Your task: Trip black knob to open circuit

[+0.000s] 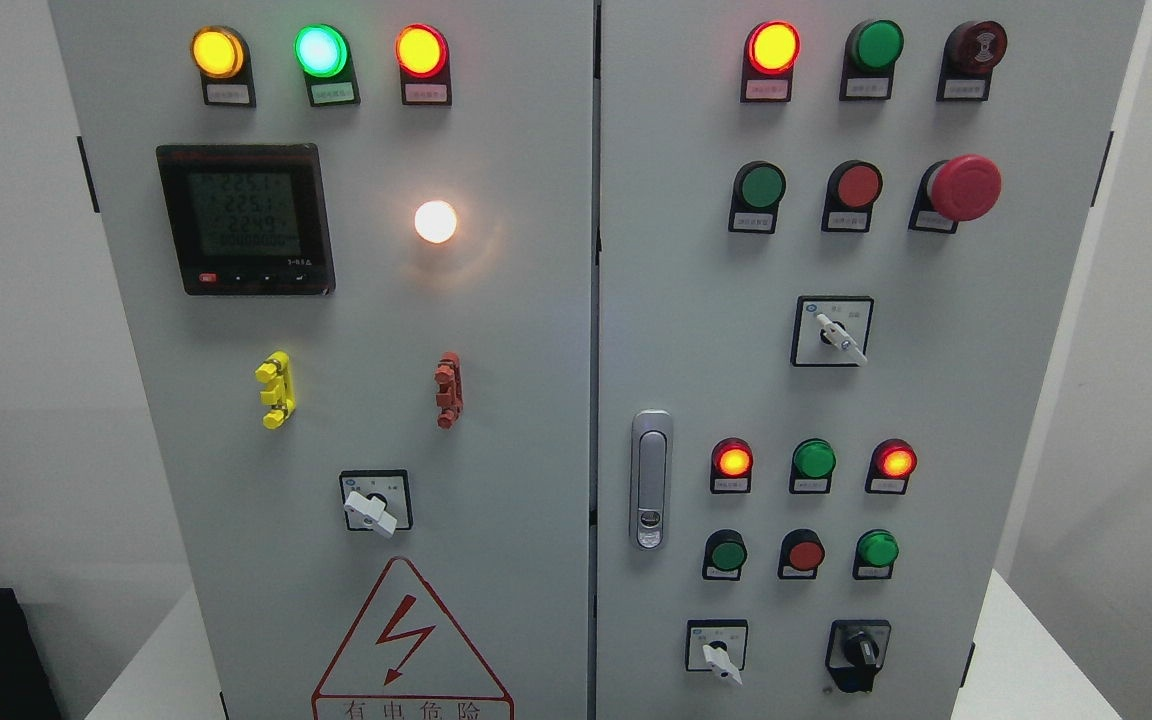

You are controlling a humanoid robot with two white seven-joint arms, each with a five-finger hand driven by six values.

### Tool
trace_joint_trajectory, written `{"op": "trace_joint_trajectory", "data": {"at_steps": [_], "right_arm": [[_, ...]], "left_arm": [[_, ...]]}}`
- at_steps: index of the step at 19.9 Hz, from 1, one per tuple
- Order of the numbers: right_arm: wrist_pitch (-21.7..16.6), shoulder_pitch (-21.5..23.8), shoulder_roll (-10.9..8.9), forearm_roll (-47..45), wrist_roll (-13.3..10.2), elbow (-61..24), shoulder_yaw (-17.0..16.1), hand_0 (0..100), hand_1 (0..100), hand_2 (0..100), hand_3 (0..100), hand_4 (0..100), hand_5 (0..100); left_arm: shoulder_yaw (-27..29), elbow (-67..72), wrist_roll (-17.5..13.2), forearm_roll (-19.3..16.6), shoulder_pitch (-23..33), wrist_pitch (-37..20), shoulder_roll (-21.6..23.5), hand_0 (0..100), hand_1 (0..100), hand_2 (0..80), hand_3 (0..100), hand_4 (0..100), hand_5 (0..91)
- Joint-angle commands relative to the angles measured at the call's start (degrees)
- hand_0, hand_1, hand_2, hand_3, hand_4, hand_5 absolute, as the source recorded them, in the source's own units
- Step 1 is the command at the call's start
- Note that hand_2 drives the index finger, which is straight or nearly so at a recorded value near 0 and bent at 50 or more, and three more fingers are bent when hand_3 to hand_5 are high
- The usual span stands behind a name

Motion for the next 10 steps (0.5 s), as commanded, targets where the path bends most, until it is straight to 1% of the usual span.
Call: {"op": "trace_joint_trajectory", "data": {"at_steps": [1,2,3,4,6,7,10], "right_arm": [[-2.42,0.06,0.01,-0.19,-0.41,-2.61,-1.21,0,5,0,56,38,14],[-3.13,0.24,0.01,-0.19,-0.41,-3.75,-1.91,0,5,0,57,38,14],[-3.65,0.68,0.1,-0.19,-0.5,-5.15,-2.35,0,5,0,63,42,18],[-4.1,0.85,0.1,-0.19,-0.85,-6.47,-2.62,0,4,0,67,45,21],[-5.59,1.38,0.1,-0.19,-1.81,-8.85,-2.62,0,3,0,74,54,31],[-6.38,1.56,0.1,-0.19,-2.17,-9.99,-2.62,0,3,0,76,57,35],[-9.01,1.56,0.1,-0.28,-3.92,-12.45,-2.62,0,2,0,81,63,42]], "left_arm": [[0.07,-0.01,0.01,0.14,-0.14,-0.12,-0.09,12,39,0.0,0,0,0.0],[0.07,-0.01,0.01,0.14,-0.14,-0.12,-0.09,12,39,0.0,0,0,0.0],[0.07,-0.01,0.01,0.14,-0.23,-0.12,-0.09,12,39,0.0,0,0,0.0],[0.07,-0.01,0.01,0.14,-0.23,-0.12,-0.09,12,39,0.0,0,0,0.0],[0.07,-0.01,0.01,0.14,-0.23,-0.03,-0.09,12,39,0.0,0,0,0.0],[0.07,-0.01,0.01,0.14,-0.23,-0.12,-0.09,12,39,0.0,0,0,0.0],[0.07,-0.01,0.01,0.14,-0.14,-0.12,-0.09,12,39,0.0,0,0,0.0]]}}
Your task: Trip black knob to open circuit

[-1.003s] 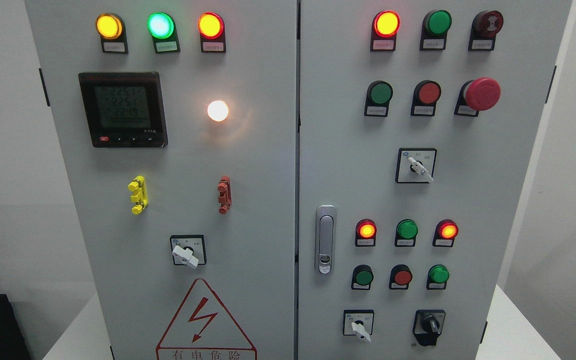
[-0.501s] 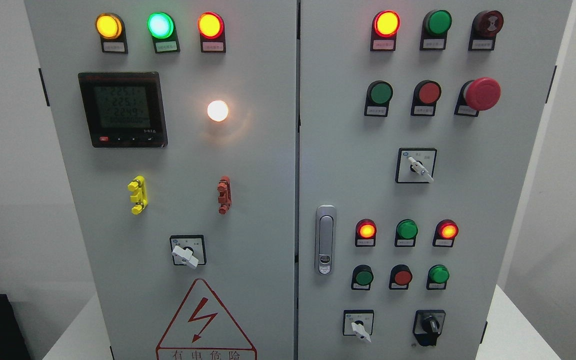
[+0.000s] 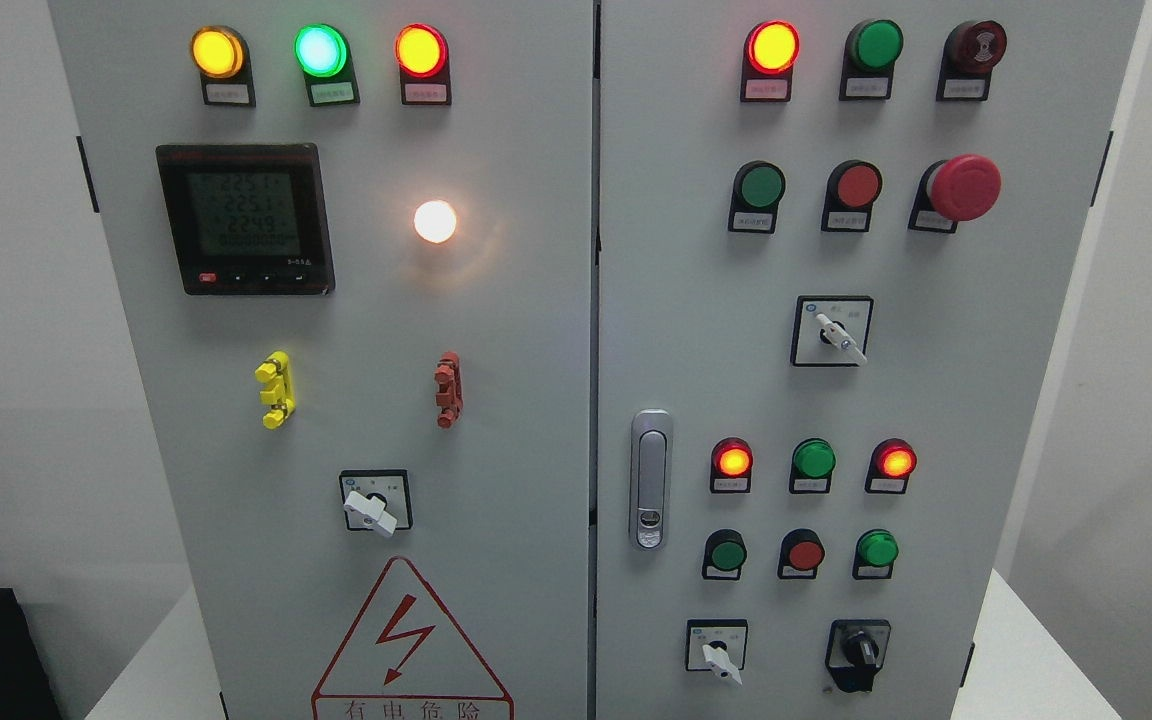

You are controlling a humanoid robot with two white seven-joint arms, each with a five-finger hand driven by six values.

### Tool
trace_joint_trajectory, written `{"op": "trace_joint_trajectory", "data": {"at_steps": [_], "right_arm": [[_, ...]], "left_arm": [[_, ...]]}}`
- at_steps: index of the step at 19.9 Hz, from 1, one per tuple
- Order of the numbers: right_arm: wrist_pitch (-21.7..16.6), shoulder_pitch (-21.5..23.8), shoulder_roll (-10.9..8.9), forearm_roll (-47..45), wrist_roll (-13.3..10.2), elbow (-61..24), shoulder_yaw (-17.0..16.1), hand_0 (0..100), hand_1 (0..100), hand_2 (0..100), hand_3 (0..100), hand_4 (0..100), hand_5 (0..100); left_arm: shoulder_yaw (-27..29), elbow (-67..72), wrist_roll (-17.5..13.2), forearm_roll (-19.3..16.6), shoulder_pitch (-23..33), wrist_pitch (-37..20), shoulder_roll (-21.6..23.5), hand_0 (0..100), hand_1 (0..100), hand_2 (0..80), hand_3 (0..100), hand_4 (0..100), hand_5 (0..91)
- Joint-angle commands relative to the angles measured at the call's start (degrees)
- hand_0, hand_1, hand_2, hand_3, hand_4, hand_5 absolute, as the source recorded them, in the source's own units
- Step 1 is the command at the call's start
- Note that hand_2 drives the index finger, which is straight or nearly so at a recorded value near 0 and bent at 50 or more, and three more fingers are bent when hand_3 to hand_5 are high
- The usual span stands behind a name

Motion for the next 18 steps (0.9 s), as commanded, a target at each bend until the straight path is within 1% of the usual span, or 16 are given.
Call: {"op": "trace_joint_trajectory", "data": {"at_steps": [1,2,3,6,8,9,11,14,16,18], "right_arm": [[-1.82,0.0,0.05,-0.52,-1.47,-2.89,-0.3,0,2,0,84,66,46],[-1.92,0.0,0.14,-0.7,-1.82,-4.29,-0.3,0,2,0,86,68,50],[-1.92,0.0,0.14,-0.96,-2.35,-5.26,-0.3,0,2,0,87,69,51],[-1.92,-0.08,0.14,-1.23,-4.98,-7.2,-0.3,0,2,0,92,74,60],[-1.92,-0.08,0.23,-1.23,-6.39,-9.22,-0.21,0,2,0,98,79,69],[-1.92,-0.08,0.23,-1.23,-7.18,-10.18,-0.04,0,2,0,99,79,70],[-1.92,-0.08,0.31,-1.23,-8.76,-12.38,0.32,0,3,0,100,84,77],[-1.83,0.09,0.49,-1.23,-9.38,-16.51,0.32,0,4,0,100,87,83],[-1.48,0.62,0.4,-1.23,-10.26,-19.58,0.41,0,4,0,100,90,86],[-1.13,0.88,0.4,-1.32,-10.35,-22.57,0.41,0,4,0,100,91,89]], "left_arm": [[0.07,-0.01,0.01,0.14,-0.14,-0.12,-0.09,12,39,0.0,0,0,0.0],[0.07,-0.01,0.01,0.14,-0.14,-0.12,-0.09,12,39,0.0,0,0,0.0],[0.07,-0.01,0.01,0.14,-0.14,-0.12,-0.09,12,39,0.0,0,0,0.0],[0.07,-0.01,0.01,0.14,-0.14,-0.12,-0.09,12,39,0.0,0,0,0.0],[0.07,-0.01,0.01,0.14,-0.14,-0.12,-0.09,12,39,0.0,0,0,0.0],[0.07,-0.01,0.01,0.14,-0.14,-0.12,0.0,12,39,0.0,0,0,0.0],[0.07,-0.01,0.01,0.14,-0.14,-0.12,-0.09,12,39,0.0,0,0,0.0],[0.07,-0.01,0.01,0.14,-0.23,-0.12,0.0,12,39,0.0,0,0,0.0],[0.07,-0.01,0.01,0.14,-0.14,-0.12,-0.09,12,39,0.0,0,0,0.0],[0.07,-0.01,0.01,0.14,-0.14,-0.12,0.0,12,39,0.0,0,0,0.0]]}}
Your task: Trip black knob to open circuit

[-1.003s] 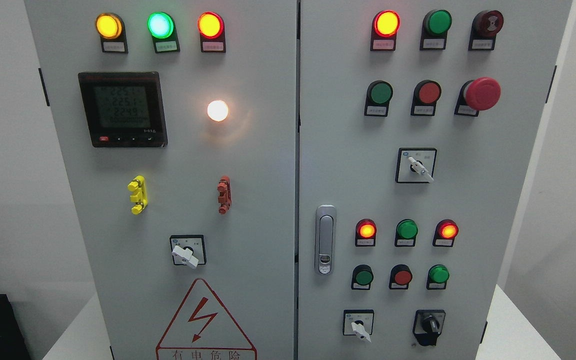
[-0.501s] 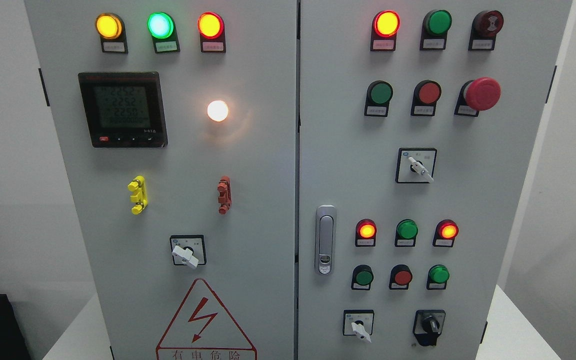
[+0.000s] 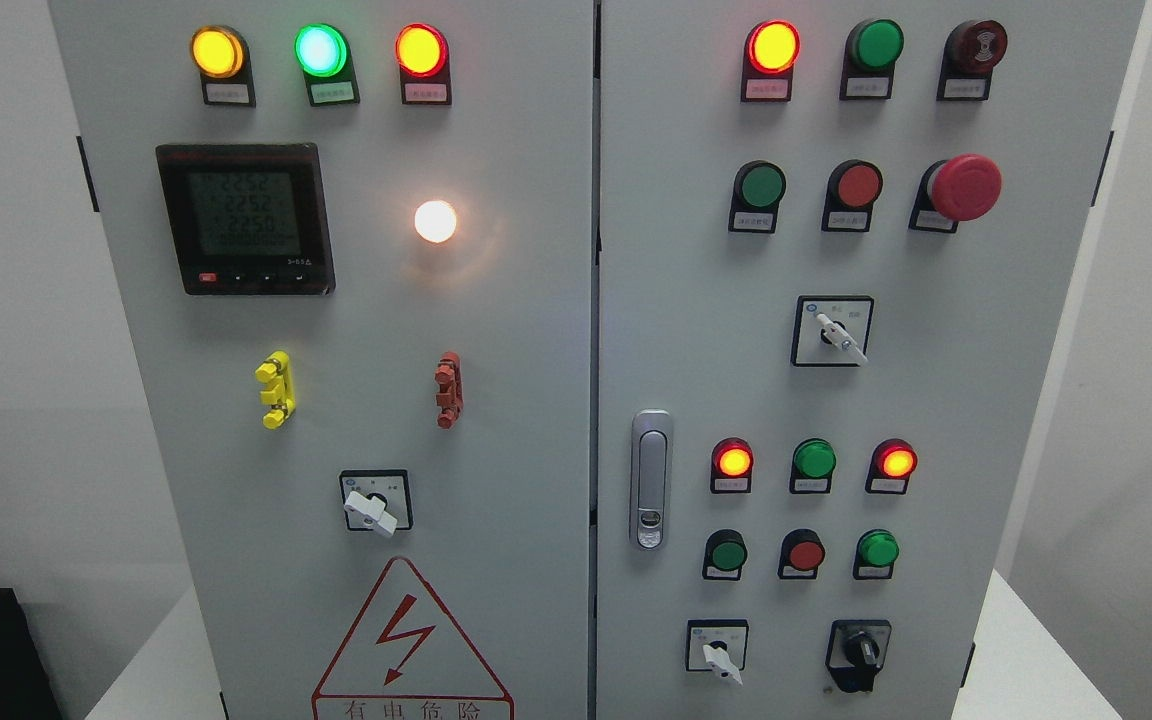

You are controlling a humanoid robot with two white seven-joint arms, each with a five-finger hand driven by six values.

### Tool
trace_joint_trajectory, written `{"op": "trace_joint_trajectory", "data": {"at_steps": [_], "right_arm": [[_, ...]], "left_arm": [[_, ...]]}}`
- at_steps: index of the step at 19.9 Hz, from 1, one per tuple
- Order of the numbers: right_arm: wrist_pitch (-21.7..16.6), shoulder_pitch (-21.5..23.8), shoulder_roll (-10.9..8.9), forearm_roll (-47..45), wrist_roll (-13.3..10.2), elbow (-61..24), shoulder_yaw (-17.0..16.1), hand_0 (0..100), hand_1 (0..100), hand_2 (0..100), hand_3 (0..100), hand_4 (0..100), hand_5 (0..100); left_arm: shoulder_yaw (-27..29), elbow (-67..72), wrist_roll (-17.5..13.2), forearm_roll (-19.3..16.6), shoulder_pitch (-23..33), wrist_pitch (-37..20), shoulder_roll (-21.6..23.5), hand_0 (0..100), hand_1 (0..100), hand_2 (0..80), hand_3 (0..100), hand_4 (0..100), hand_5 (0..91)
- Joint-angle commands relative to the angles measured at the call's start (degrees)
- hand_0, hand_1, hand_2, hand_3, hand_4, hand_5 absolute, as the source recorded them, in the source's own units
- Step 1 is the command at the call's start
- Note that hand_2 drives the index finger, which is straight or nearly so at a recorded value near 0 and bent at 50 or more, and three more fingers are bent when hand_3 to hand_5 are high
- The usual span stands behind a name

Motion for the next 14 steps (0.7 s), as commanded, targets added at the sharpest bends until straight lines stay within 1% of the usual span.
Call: {"op": "trace_joint_trajectory", "data": {"at_steps": [1,3,5,7,8,14], "right_arm": [[-0.24,-0.12,0.11,-0.27,-0.42,-3.38,0.16,0,5,0,100,93,91],[-0.16,-0.12,0.29,-0.27,-0.43,-5.66,0.07,0,5,0,100,95,94],[0.19,-0.03,0.99,-0.27,-0.43,-8.03,0.07,0,4,0,100,98,96],[1.94,-0.03,1.17,-0.27,-0.43,-11.19,0.16,0,5,0,100,99,97],[2.21,-0.03,1.17,-0.27,-0.43,-12.43,0.07,0,4,0,100,100,98],[4.76,-0.03,1.17,-0.27,-0.43,-19.72,-0.11,0,4,1,100,100,100]], "left_arm": [[0.07,-0.01,0.01,0.14,-0.14,-0.03,-0.09,12,39,0.0,0,0,0.0],[0.07,-0.01,0.01,0.14,-0.14,-0.12,-0.09,12,39,0.0,0,0,0.0],[0.07,-0.01,0.01,0.14,-0.14,-0.12,-0.09,12,39,0.0,0,0,0.0],[0.07,-0.01,0.01,0.14,-0.14,-0.12,-0.09,12,39,0.0,0,0,0.0],[0.07,-0.01,0.01,0.14,-0.14,-0.12,-0.09,12,39,0.0,0,0,0.0],[0.07,-0.01,0.01,0.14,-0.14,-0.12,-0.09,12,39,0.0,0,0,0.0]]}}
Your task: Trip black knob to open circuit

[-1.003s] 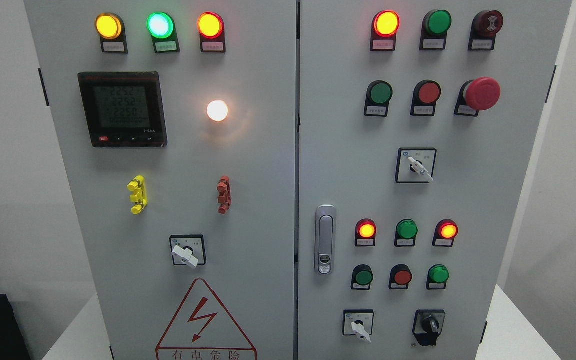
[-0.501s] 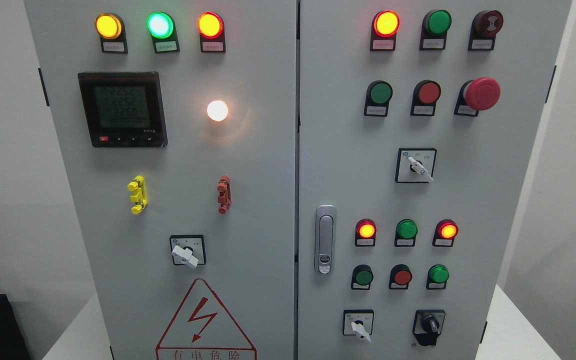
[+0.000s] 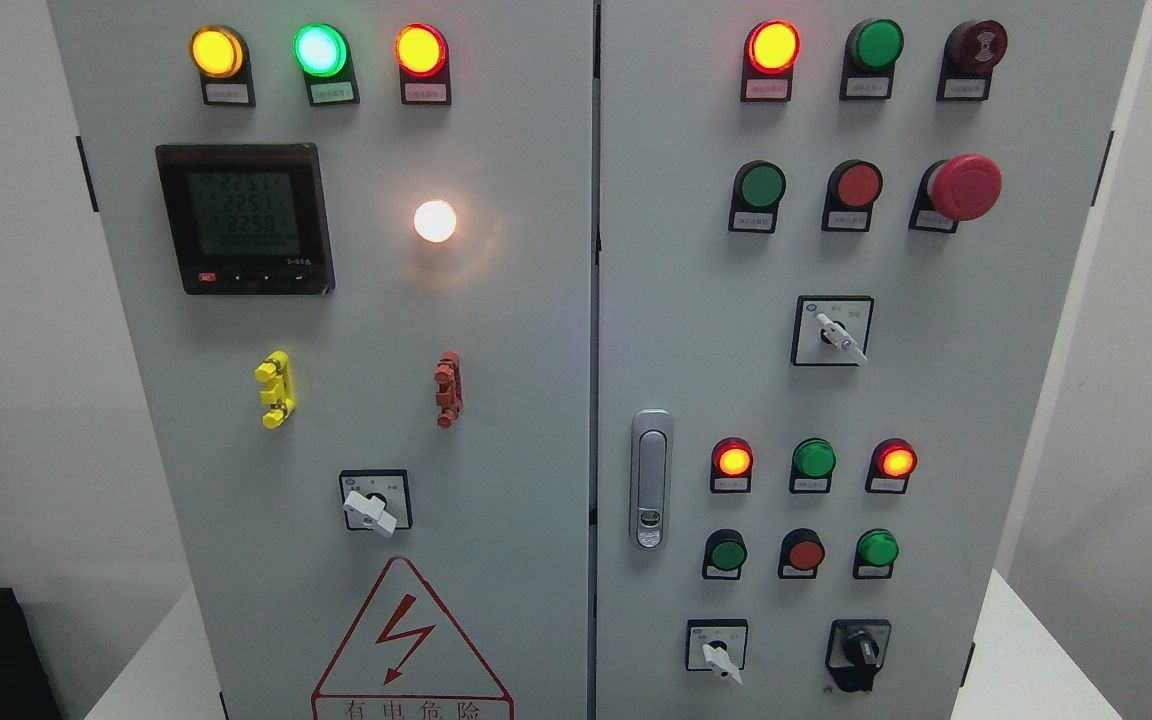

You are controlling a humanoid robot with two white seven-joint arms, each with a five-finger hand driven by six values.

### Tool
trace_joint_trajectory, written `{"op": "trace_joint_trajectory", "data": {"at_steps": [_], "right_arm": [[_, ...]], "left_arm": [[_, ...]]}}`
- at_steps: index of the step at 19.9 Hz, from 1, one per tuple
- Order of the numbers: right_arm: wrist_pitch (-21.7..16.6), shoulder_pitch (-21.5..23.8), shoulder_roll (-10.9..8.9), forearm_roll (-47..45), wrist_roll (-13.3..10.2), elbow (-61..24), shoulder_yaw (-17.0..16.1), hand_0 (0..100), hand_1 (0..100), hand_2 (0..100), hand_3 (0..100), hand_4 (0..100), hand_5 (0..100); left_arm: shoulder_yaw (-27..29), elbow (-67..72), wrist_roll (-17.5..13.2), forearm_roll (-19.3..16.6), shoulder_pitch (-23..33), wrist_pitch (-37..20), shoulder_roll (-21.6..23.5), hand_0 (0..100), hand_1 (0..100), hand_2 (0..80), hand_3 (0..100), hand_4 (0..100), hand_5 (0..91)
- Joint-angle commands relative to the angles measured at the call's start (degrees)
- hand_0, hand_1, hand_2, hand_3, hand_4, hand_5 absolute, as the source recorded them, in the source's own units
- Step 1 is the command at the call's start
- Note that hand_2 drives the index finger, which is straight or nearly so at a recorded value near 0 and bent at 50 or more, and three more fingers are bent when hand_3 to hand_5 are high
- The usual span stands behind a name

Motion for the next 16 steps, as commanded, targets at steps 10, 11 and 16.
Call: {"op": "trace_joint_trajectory", "data": {"at_steps": [10,11,16], "right_arm": [[3.19,0.3,0.17,-0.3,0.04,-13.07,0.65,0,3,1,100,100,100],[3.63,0.3,0.17,-0.3,0.04,-13.86,0.65,0,3,1,100,100,100],[6.61,-0.13,0.17,-0.3,0.3,-17.46,0.92,0,3,1,100,100,100]], "left_arm": [[0.07,-0.01,0.01,0.14,-0.14,-0.12,0.0,12,39,0.0,0,0,0.0],[0.07,-0.01,0.01,0.14,-0.14,-0.12,0.0,12,39,0.0,0,0,0.0],[0.07,-0.01,0.01,0.14,-0.14,-0.12,-0.09,12,39,0.0,0,0,0.0]]}}
